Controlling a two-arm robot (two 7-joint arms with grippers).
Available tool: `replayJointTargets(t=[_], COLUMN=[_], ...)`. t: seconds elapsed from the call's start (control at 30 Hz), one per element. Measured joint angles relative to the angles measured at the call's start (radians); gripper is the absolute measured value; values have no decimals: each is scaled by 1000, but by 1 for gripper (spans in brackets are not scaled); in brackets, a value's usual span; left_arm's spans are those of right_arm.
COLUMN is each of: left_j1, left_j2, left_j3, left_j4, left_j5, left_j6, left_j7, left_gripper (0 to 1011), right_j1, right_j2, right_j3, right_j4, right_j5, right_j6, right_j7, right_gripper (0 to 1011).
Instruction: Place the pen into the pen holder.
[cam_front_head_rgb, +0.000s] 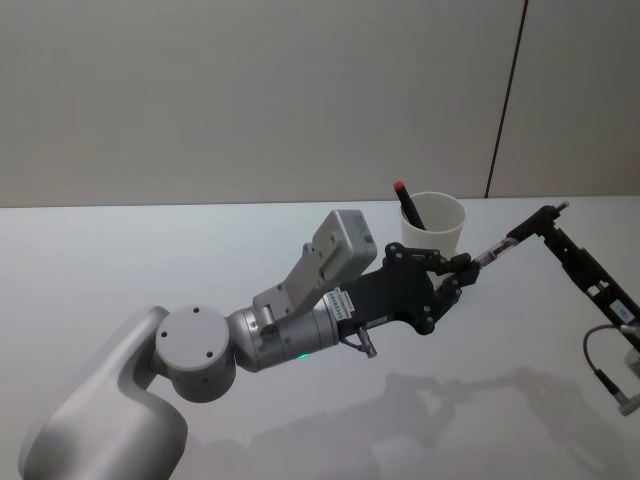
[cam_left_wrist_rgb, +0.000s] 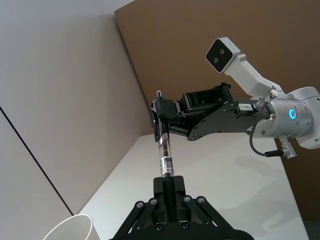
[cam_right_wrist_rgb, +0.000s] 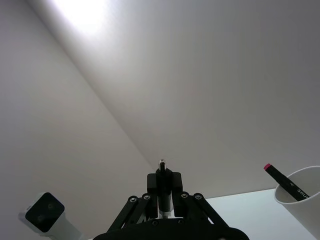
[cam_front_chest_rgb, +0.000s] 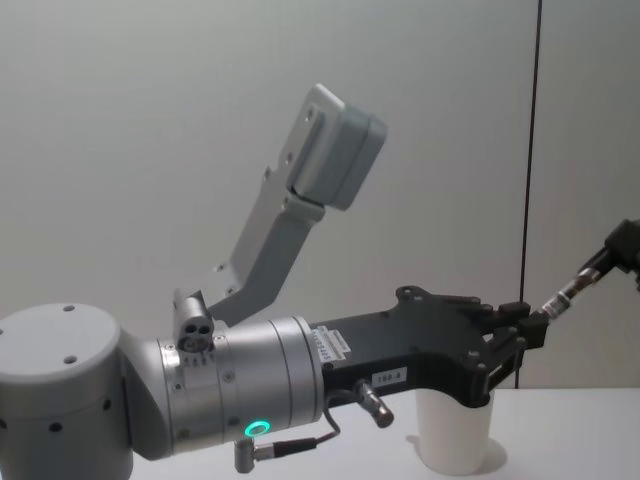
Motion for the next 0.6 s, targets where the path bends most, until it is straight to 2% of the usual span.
replayJointTargets(t=[0.17,0.27,0.4,0.6], left_j1=[0,0,0,0], left_j2=[0,1,1,0], left_j3=[0,0,0,0], left_j4=[0,1,1,1], left_j5=[0,2,2,2], left_j6=[0,3,3,3], left_j7=[0,0,0,0], left_gripper=[131,171,335,507], right_j1=[-1,-1,-1,-2], right_j2=[2,3,4,7], right_j3=[-2,-1,-4,-7], right_j4=[-4,-6,-8,-11], right_j5=[12,19,23,23], right_j6=[-4,-8,-11,-14], right_j7=[-10,-13,-16,-19], right_gripper=[151,149,149,149])
